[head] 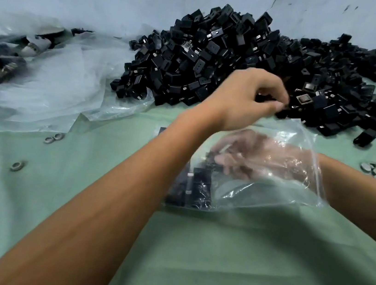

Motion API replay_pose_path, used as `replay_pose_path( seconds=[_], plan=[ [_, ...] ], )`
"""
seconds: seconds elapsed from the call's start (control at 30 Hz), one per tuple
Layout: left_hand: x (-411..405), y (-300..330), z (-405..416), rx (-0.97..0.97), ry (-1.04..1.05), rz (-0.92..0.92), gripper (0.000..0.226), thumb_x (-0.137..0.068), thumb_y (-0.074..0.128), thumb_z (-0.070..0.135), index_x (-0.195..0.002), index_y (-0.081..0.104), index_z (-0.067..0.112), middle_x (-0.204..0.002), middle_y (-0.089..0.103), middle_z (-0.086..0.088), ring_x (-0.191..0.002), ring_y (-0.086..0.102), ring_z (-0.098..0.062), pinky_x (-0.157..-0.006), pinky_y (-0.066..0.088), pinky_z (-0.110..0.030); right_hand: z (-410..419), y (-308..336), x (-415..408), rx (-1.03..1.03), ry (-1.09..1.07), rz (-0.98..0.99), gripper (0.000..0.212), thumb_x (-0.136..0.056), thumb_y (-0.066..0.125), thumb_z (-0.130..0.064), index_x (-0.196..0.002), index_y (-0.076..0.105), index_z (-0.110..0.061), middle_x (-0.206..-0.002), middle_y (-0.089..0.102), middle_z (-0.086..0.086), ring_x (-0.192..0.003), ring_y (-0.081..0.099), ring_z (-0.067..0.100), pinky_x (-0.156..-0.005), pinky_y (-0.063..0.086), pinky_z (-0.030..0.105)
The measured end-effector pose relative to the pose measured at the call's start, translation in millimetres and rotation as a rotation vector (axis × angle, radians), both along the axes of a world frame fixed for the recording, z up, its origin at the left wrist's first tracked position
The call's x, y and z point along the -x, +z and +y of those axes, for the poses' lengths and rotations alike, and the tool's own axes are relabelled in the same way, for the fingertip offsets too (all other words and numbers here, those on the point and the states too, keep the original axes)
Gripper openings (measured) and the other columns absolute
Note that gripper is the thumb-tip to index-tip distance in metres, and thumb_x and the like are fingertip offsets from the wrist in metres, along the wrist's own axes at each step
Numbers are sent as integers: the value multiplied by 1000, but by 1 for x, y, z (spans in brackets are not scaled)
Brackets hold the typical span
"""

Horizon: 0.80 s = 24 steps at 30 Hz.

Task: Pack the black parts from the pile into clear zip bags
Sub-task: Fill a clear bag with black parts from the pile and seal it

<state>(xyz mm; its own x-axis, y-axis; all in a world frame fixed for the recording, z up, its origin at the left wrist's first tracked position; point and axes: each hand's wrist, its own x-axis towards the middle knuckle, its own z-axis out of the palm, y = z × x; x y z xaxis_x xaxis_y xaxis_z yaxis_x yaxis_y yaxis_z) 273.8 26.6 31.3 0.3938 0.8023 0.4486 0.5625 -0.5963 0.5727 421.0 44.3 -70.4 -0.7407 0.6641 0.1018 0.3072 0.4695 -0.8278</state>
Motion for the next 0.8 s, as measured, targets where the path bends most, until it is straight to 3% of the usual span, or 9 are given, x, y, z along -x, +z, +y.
replay_pose_path(
  seconds=[0.1,0.17,0.23,0.3,0.4,0.47,0.57,0.67,0.8],
  plan=[
    [31,-16,11,62,196,-105,11,-96,67,15,-94,78,14,-93,76,4,-91,69,-11,-89,55,-31,8,5,12,169,-61,-106,22,-100,66,-10,-93,75,-29,-66,72,1,-50,65,13,-44,50,20],
    [53,-27,13,93,269,-136,14,-97,65,17,-93,78,13,-90,75,4,-87,69,-10,-84,55,-26,8,8,17,239,-41,-72,7,-97,70,-15,-96,77,-18,-65,72,1,-46,63,8,-40,47,17],
    [71,-39,11,129,301,-104,15,-98,64,21,-93,78,15,-90,75,5,-86,67,-9,-79,53,-23,3,13,17,317,4,-31,26,-87,75,-31,-100,76,-9,-72,75,5,-44,61,7,-37,44,16],
    [87,-49,6,159,309,-60,17,-99,63,25,-95,77,16,-89,73,7,-82,64,-6,-75,50,-23,1,15,19,328,15,-91,32,-82,75,-41,-100,77,-15,-77,76,6,-45,60,8,-37,44,18],
    [105,-64,-2,190,378,-115,21,-102,60,28,-97,78,17,-92,73,7,-88,65,-5,-78,47,-23,0,13,25,254,-37,-119,4,-95,72,-23,-95,75,-21,-65,71,0,-44,59,4,-40,45,15],
    [114,-73,-6,225,427,-201,24,-103,58,29,-98,78,18,-98,74,7,-95,66,-5,-83,49,-22,-1,8,29,218,-69,-106,12,-98,67,-13,-93,74,-22,-57,66,-2,-41,56,4,-39,43,14],
    [119,-85,-9,269,431,-331,26,-105,56,26,-98,78,13,-96,75,7,-90,66,1,-88,52,-25,-4,13,26,301,-8,-125,9,-97,69,-21,-100,76,-18,-72,73,3,-47,59,8,-40,44,17],
    [118,-92,-8,274,403,-371,28,-106,54,23,-100,78,8,-98,77,-1,-94,68,-8,-94,54,-33,-4,15,23,443,42,-61,25,-88,72,-29,-107,76,-13,-82,77,9,-50,64,9,-40,46,16],
    [125,-98,-6,288,381,-453,34,-106,54,27,-93,79,8,-94,77,-7,-89,67,-14,-88,54,-32,-4,14,23,344,58,-109,42,-78,71,-48,-110,76,-21,-80,76,9,-46,58,10,-37,42,18]
  ],
)
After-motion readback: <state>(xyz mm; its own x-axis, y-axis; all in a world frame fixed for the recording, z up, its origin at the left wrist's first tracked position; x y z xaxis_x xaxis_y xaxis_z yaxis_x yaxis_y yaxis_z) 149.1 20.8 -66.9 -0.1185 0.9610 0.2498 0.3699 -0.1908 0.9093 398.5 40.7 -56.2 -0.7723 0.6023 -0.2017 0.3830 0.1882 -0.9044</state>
